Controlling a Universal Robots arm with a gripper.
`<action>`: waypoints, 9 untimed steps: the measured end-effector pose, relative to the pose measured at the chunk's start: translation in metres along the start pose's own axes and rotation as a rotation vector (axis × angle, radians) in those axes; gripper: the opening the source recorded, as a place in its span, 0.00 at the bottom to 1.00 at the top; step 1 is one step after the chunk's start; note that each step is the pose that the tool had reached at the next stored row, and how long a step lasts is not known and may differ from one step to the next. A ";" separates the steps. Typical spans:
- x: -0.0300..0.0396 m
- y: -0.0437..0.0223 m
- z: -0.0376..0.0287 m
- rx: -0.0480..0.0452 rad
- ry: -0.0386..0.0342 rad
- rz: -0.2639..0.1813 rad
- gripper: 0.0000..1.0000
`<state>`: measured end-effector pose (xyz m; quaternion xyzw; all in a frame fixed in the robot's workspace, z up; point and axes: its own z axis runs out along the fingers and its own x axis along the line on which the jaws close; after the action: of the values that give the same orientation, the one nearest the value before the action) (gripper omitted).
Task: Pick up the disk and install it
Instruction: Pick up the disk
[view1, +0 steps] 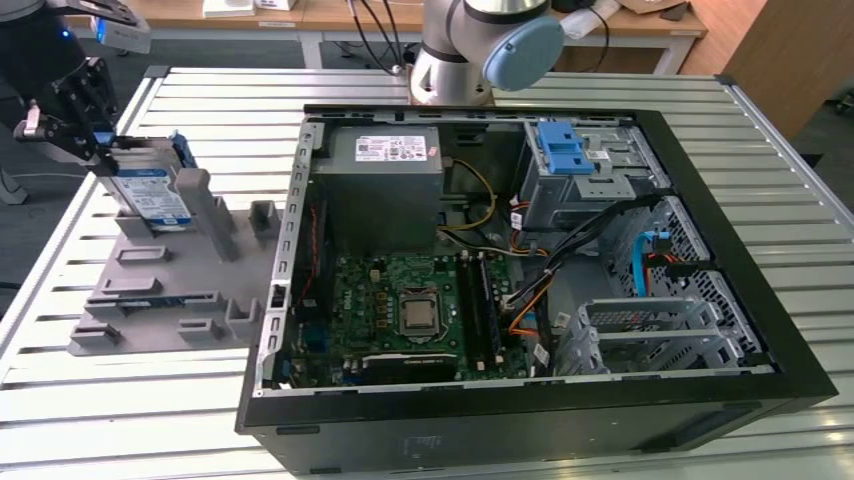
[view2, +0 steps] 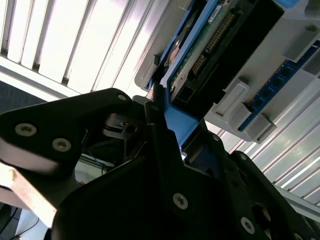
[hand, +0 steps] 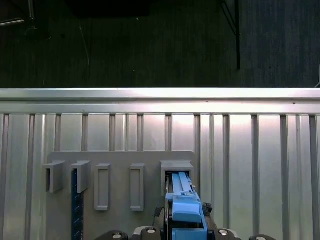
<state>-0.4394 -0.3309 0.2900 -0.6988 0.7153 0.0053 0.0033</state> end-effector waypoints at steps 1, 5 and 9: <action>0.0000 0.0000 0.0000 0.0001 0.0001 0.001 0.37; 0.0000 -0.0001 0.0001 0.0002 0.0000 0.002 0.37; 0.0000 -0.0001 0.0001 0.0004 -0.0002 0.003 0.38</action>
<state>-0.4393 -0.3309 0.2898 -0.6976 0.7164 0.0052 0.0035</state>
